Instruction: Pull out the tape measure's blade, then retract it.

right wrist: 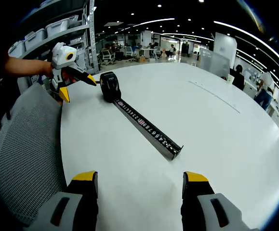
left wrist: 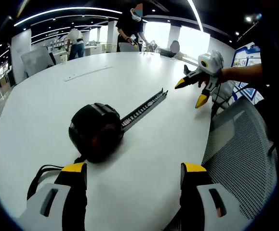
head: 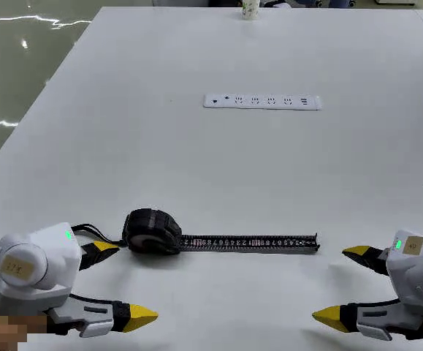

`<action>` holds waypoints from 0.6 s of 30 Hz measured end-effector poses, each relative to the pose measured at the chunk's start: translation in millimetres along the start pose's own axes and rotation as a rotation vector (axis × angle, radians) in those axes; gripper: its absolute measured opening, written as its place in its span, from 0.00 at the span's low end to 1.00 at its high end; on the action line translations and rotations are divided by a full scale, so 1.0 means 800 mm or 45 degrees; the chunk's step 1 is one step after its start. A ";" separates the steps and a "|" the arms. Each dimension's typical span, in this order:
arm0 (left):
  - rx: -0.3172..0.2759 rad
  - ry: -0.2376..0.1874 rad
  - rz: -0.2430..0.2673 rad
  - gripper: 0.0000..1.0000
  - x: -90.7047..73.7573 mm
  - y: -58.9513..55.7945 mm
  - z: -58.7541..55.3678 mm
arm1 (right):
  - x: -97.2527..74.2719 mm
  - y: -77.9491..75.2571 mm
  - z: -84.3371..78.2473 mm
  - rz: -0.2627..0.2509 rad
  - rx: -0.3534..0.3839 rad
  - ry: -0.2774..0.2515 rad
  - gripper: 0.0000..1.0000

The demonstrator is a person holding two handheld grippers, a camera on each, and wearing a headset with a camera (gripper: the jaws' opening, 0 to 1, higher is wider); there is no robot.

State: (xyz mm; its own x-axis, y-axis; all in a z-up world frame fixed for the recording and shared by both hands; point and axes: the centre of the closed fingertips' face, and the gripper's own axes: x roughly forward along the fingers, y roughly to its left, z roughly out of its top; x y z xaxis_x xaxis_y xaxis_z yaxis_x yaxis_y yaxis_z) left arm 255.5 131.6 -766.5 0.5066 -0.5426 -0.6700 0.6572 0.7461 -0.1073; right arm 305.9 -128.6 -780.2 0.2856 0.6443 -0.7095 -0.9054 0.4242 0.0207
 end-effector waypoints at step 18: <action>-0.092 -0.159 0.177 0.85 -0.013 0.001 0.015 | -0.006 0.022 0.026 -0.135 0.140 -0.175 0.86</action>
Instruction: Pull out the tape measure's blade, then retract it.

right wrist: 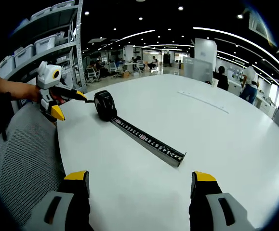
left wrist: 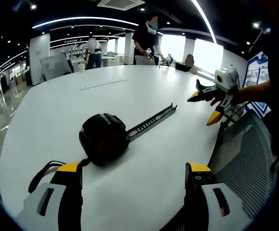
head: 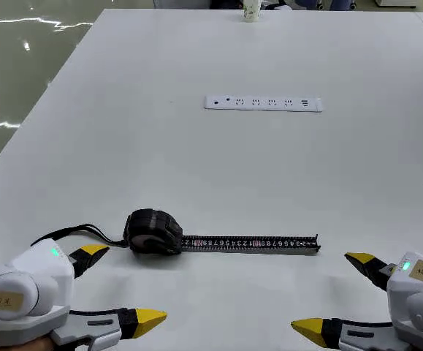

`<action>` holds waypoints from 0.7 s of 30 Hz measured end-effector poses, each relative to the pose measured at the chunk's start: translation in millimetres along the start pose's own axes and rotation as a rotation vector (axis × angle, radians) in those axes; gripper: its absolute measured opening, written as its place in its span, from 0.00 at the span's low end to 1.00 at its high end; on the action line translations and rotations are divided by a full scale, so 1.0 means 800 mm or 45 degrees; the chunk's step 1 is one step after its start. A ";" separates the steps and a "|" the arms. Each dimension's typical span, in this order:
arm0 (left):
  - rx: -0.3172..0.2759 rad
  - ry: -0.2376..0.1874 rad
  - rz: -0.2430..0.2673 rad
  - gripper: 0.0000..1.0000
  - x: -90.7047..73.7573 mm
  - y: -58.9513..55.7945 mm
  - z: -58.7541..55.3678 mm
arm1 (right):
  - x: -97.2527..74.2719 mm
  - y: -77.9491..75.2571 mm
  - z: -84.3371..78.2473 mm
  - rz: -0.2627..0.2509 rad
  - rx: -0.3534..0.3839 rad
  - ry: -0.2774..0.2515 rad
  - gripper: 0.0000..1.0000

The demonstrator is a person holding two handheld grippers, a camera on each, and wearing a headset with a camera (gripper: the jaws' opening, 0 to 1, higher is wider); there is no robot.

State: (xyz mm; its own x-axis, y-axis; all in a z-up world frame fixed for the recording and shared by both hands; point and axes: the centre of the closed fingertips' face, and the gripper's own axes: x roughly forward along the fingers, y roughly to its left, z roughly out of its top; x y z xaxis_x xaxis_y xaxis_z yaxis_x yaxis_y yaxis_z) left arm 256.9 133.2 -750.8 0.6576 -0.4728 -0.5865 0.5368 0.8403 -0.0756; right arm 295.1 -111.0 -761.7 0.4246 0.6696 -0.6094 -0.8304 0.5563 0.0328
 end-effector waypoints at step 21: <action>-0.104 -0.065 0.095 0.97 -0.003 -0.020 0.016 | -0.009 0.024 0.022 -0.077 0.141 -0.076 0.99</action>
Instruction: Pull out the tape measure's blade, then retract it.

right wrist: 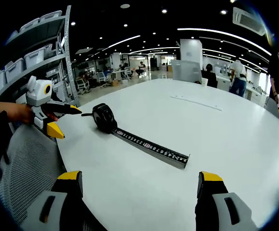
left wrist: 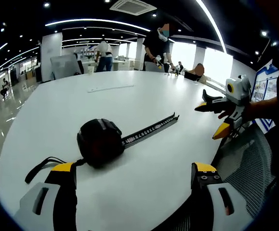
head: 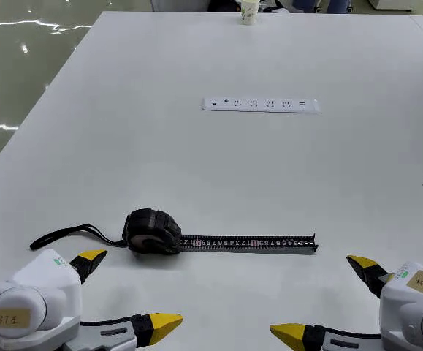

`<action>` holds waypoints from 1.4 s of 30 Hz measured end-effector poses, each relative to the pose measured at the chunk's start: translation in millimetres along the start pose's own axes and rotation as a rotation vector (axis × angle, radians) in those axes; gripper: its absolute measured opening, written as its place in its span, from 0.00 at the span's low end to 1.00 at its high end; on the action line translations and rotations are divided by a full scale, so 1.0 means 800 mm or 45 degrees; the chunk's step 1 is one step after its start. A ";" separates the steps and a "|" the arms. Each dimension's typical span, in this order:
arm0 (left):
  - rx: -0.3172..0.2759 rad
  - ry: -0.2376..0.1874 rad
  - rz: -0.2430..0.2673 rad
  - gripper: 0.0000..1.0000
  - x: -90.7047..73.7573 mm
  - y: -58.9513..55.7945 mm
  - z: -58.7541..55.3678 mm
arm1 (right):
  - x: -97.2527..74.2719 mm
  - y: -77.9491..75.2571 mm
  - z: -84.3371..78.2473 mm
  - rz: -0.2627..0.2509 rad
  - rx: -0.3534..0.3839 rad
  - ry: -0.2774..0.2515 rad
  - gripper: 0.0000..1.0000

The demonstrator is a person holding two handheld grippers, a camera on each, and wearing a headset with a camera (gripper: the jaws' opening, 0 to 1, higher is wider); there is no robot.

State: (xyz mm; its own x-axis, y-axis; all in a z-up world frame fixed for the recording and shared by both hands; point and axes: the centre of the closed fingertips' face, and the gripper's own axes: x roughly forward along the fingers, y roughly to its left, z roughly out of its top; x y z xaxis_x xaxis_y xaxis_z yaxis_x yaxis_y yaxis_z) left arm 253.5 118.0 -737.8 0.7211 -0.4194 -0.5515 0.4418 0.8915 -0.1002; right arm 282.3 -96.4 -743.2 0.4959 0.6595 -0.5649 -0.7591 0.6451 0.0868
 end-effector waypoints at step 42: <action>-0.171 -0.067 0.145 0.99 -0.011 0.004 0.023 | -0.009 0.005 0.014 -0.065 0.102 -0.012 0.99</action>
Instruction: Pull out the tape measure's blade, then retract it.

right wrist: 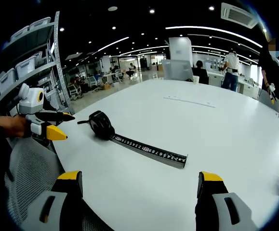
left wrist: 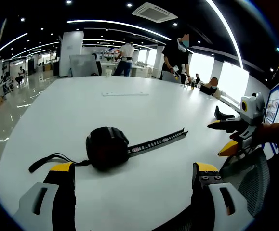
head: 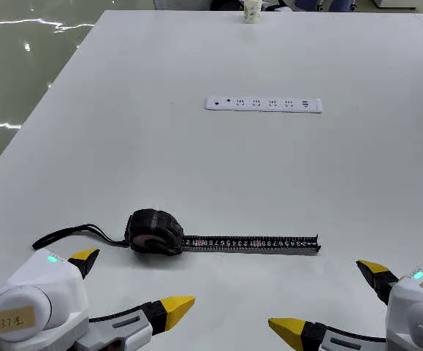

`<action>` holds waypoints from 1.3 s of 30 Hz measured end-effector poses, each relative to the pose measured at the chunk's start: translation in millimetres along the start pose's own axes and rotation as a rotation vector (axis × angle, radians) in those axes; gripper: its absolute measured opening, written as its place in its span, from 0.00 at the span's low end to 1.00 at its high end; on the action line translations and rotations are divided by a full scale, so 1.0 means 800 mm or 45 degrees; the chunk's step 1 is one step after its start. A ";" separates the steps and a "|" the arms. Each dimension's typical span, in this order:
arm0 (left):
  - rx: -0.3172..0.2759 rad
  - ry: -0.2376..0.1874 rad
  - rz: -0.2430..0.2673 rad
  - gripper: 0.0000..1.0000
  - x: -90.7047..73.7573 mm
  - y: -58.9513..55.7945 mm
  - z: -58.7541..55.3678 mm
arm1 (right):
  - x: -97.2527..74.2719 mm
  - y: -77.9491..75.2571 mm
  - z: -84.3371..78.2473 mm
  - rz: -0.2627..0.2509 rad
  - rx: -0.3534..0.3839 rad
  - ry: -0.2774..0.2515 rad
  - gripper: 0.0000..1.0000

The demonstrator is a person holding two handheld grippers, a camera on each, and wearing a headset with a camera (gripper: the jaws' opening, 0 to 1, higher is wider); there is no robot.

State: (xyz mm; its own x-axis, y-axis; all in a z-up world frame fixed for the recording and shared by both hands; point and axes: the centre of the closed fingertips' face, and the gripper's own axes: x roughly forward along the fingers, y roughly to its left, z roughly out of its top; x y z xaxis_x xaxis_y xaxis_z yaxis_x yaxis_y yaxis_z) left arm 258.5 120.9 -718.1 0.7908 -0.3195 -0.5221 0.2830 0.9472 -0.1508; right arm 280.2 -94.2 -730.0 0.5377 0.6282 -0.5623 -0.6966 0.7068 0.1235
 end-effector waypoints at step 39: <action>-0.065 0.078 0.086 0.98 0.022 0.025 0.020 | 0.020 -0.002 -0.003 0.152 -0.118 0.088 0.90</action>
State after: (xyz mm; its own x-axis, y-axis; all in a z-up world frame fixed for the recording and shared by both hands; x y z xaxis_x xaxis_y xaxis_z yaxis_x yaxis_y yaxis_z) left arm 286.6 133.5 -716.5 0.7720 -0.2541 -0.5827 0.2010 0.9672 -0.1553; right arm 288.7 -86.4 -741.5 0.4164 0.6799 -0.6036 -0.7963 0.5931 0.1187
